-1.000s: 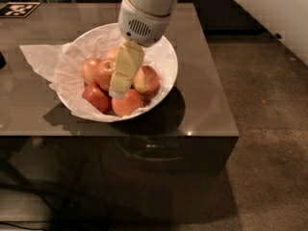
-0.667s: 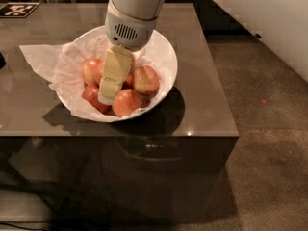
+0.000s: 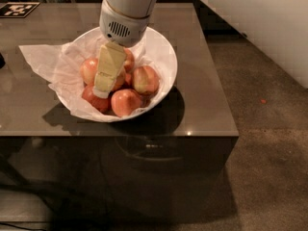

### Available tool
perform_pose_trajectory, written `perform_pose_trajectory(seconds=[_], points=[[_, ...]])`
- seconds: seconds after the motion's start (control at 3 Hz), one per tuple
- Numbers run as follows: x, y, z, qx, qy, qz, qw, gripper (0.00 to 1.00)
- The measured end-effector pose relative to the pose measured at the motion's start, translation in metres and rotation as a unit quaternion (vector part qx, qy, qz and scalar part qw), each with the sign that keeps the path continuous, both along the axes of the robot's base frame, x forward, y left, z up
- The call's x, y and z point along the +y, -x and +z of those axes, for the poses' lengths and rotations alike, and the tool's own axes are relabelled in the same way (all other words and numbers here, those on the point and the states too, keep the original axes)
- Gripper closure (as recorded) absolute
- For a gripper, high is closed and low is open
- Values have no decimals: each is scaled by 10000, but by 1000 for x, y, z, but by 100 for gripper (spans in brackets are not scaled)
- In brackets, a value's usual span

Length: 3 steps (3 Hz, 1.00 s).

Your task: Pick apple from white bowl

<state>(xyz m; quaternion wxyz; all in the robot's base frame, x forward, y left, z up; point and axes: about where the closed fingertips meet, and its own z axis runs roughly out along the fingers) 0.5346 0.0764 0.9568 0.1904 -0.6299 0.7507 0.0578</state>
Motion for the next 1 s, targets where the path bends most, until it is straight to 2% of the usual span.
perform_pose_trajectory(seconds=[0.33,0.67,1.0], points=[[8,-11,1,-38,5,-97,9999,0],[15,-20,-13,208,-45,-112,9997,0],[15,-20,-14,214,-45,-112,9997,0]])
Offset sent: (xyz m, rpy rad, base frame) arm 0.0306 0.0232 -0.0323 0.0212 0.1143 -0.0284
